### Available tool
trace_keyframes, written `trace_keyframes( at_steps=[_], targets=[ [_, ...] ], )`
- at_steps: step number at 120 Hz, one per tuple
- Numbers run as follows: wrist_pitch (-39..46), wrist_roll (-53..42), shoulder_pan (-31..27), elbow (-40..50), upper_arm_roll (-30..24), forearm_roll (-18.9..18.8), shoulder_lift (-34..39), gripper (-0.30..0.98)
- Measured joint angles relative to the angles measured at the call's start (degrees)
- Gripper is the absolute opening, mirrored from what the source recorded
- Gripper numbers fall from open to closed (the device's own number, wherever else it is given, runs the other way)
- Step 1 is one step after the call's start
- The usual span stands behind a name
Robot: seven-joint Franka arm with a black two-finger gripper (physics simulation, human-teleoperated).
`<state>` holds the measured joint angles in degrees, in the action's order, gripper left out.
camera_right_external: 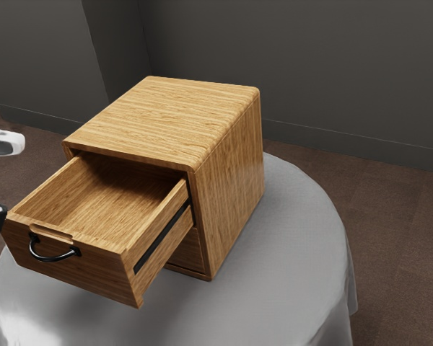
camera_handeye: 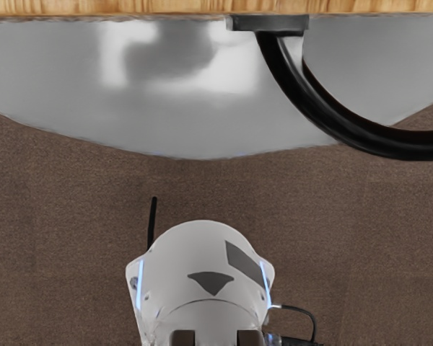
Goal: Push the drawer handle with one arm to close the drawer
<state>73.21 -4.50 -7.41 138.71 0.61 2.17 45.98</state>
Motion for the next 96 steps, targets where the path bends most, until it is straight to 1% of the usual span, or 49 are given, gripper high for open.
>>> trace_keyframes(
  at_steps=[10,18,60,76,96],
  targets=[
    [0.54,3.48,4.16,1.49,0.00,0.66,0.84,-0.06],
    [1.32,6.00,5.49,2.06,0.00,1.40,0.85,-0.07],
    [6.86,15.49,6.43,2.14,-0.42,2.68,-3.93,-0.10],
    [8.28,17.88,6.82,1.81,-0.58,2.90,-4.73,-0.10],
    [9.25,20.24,8.83,1.77,-1.11,3.59,-4.82,-0.10]
  ],
)
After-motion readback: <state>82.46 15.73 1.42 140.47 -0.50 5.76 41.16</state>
